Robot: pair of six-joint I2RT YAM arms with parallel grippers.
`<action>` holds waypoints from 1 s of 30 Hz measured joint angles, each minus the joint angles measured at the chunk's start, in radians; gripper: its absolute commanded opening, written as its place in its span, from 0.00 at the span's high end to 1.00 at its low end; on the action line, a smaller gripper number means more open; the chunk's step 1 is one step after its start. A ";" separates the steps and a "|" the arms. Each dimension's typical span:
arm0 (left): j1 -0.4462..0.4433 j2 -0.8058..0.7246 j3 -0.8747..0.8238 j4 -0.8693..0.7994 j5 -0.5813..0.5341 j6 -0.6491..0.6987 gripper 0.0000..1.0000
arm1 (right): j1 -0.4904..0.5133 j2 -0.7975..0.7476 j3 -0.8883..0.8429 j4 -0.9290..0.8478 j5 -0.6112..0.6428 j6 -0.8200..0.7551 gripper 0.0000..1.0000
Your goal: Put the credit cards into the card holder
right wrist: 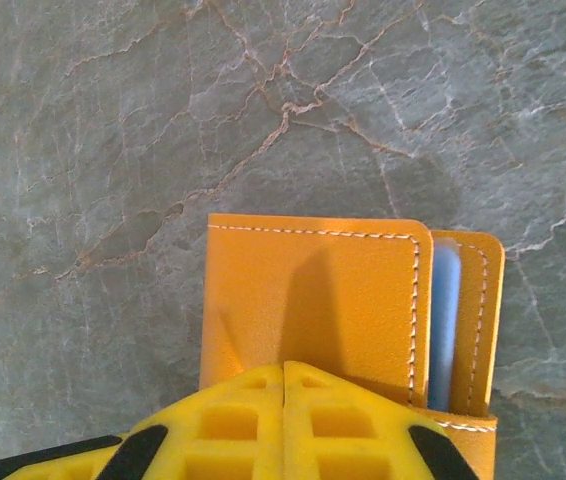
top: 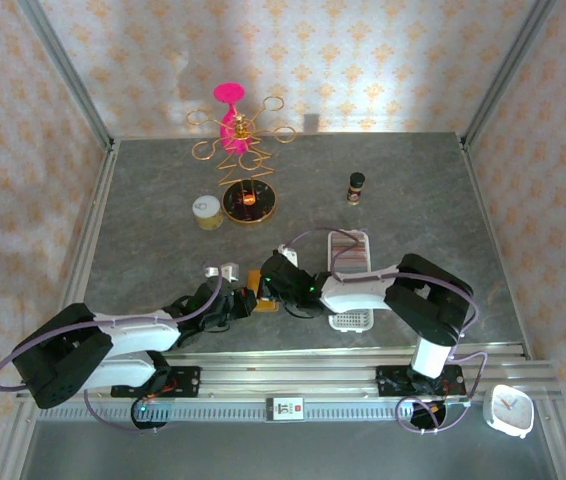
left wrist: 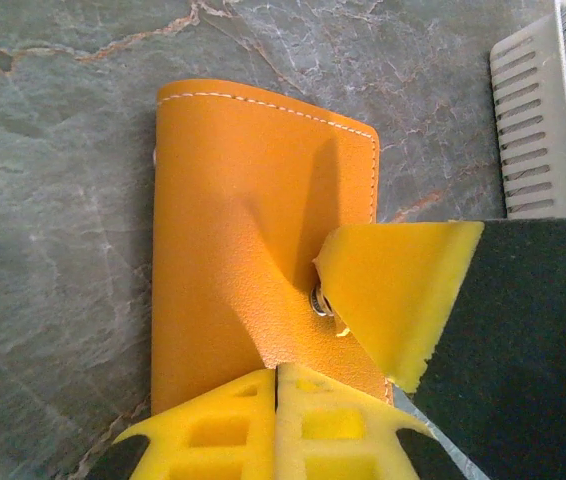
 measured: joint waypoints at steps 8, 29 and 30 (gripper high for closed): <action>0.000 -0.044 -0.024 -0.010 -0.018 -0.028 1.00 | 0.034 -0.005 -0.058 0.083 0.066 0.045 1.00; 0.000 -0.310 -0.051 -0.225 -0.141 -0.109 1.00 | 0.147 0.074 0.018 -0.017 0.330 0.068 1.00; 0.000 -0.311 -0.051 -0.233 -0.143 -0.110 1.00 | 0.153 0.082 0.031 -0.035 0.345 0.069 1.00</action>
